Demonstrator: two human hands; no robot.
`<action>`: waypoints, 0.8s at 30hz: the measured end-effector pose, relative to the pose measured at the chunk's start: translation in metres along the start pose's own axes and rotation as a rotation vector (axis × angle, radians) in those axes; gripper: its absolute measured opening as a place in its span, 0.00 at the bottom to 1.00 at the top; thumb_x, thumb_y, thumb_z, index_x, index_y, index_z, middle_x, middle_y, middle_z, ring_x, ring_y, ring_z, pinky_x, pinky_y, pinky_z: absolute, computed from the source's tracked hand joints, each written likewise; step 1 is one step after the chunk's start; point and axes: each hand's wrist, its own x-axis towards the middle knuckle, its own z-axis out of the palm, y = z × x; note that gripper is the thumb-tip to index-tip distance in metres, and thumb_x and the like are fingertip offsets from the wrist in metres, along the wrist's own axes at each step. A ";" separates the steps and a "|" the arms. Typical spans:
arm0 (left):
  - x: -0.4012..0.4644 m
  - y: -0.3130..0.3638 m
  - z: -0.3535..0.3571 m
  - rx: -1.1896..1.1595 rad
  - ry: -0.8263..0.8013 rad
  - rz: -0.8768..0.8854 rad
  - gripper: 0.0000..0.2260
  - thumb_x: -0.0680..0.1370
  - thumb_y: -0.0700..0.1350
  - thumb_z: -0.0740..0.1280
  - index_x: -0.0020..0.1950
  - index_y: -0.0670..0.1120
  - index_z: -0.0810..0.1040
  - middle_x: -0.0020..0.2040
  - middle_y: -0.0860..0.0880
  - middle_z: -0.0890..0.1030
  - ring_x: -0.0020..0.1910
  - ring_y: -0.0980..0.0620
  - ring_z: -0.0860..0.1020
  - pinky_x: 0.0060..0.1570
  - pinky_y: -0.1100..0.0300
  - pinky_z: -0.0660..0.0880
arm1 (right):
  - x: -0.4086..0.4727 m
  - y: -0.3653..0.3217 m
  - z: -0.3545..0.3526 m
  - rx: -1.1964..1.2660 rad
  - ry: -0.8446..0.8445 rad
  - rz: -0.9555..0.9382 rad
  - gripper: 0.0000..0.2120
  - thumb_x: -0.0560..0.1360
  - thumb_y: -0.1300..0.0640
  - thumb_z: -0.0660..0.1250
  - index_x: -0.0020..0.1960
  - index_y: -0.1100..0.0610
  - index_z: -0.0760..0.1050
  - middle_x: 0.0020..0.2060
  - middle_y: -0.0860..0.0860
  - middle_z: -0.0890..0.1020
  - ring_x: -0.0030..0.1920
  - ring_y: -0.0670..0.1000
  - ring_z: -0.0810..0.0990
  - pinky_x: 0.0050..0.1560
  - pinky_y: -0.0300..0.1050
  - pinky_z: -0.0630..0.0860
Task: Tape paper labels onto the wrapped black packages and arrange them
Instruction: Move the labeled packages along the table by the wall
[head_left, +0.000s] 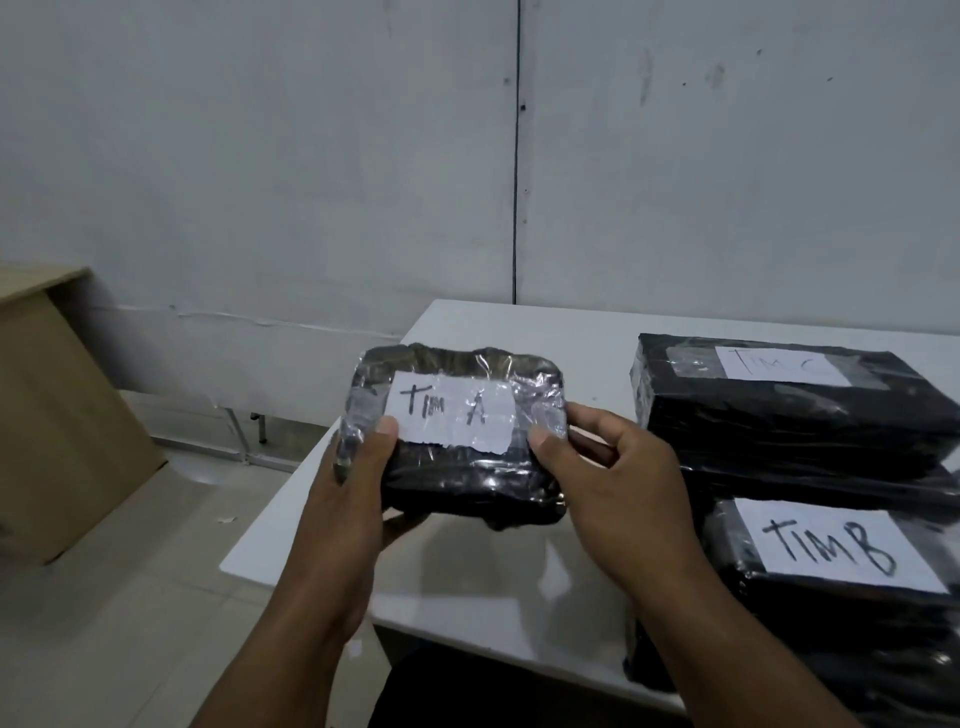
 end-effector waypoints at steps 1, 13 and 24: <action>0.001 0.006 0.000 0.001 -0.030 0.039 0.24 0.74 0.61 0.70 0.66 0.52 0.78 0.55 0.48 0.87 0.55 0.49 0.85 0.52 0.48 0.83 | 0.001 -0.004 -0.001 0.017 0.007 -0.018 0.15 0.73 0.46 0.75 0.59 0.46 0.82 0.51 0.43 0.87 0.53 0.41 0.84 0.57 0.49 0.82; -0.001 0.073 0.041 0.103 -0.336 0.326 0.50 0.59 0.73 0.76 0.74 0.47 0.69 0.64 0.47 0.82 0.61 0.48 0.83 0.52 0.52 0.82 | 0.005 -0.071 -0.036 0.272 0.075 -0.094 0.17 0.72 0.45 0.76 0.57 0.45 0.75 0.52 0.45 0.81 0.46 0.49 0.86 0.37 0.51 0.85; -0.028 0.085 0.111 -0.034 -0.350 0.313 0.38 0.62 0.51 0.84 0.68 0.59 0.72 0.56 0.43 0.86 0.51 0.45 0.86 0.49 0.50 0.83 | 0.014 -0.093 -0.145 0.564 0.362 -0.037 0.15 0.78 0.54 0.72 0.63 0.51 0.73 0.54 0.52 0.84 0.51 0.53 0.85 0.54 0.56 0.83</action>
